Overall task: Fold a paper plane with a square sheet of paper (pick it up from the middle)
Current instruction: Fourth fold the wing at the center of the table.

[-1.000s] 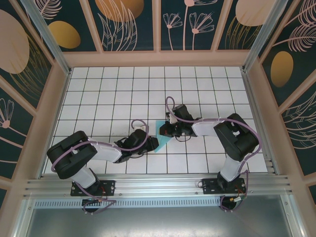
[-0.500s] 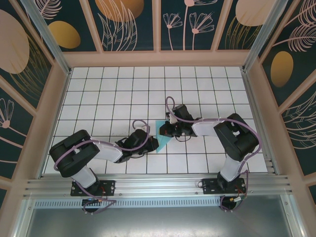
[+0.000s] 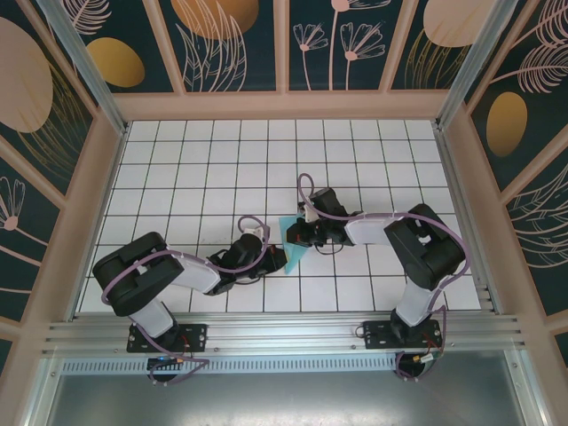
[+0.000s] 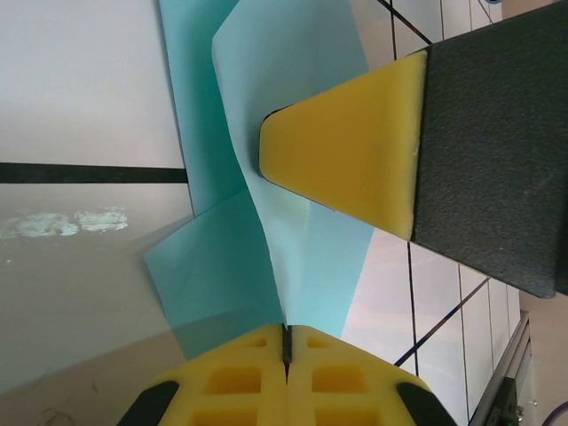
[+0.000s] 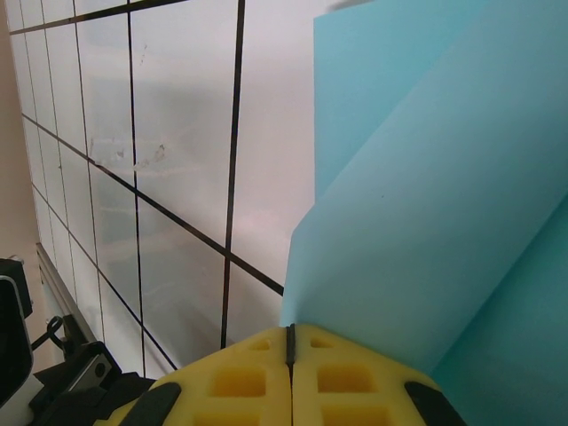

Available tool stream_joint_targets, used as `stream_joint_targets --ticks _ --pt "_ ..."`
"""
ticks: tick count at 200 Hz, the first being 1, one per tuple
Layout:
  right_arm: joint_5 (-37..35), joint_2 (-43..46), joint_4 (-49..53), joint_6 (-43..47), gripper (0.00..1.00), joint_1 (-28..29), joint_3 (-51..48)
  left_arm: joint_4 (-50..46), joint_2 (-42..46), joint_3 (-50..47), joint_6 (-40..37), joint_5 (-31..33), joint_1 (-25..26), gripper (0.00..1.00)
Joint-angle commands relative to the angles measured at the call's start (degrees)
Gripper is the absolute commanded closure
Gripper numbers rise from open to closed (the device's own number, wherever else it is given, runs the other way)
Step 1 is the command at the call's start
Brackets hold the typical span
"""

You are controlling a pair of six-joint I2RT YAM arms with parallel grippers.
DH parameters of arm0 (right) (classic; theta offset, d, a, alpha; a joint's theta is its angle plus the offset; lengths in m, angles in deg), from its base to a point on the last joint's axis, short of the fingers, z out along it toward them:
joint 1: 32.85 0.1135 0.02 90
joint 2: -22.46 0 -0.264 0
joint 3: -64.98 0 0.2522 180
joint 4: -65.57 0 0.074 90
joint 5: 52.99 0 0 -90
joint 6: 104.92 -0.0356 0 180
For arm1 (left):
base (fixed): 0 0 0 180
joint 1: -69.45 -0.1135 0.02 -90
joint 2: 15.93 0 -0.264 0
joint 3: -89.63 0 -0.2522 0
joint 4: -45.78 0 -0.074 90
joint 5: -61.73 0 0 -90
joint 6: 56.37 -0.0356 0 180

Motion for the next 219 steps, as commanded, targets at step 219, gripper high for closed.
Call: stream_joint_targets --ticks 219 --pt "-3.4 5.9 4.4 3.0 0.94 -0.9 1.0 8.0 -4.9 -5.2 10.5 0.8 -0.6 1.0"
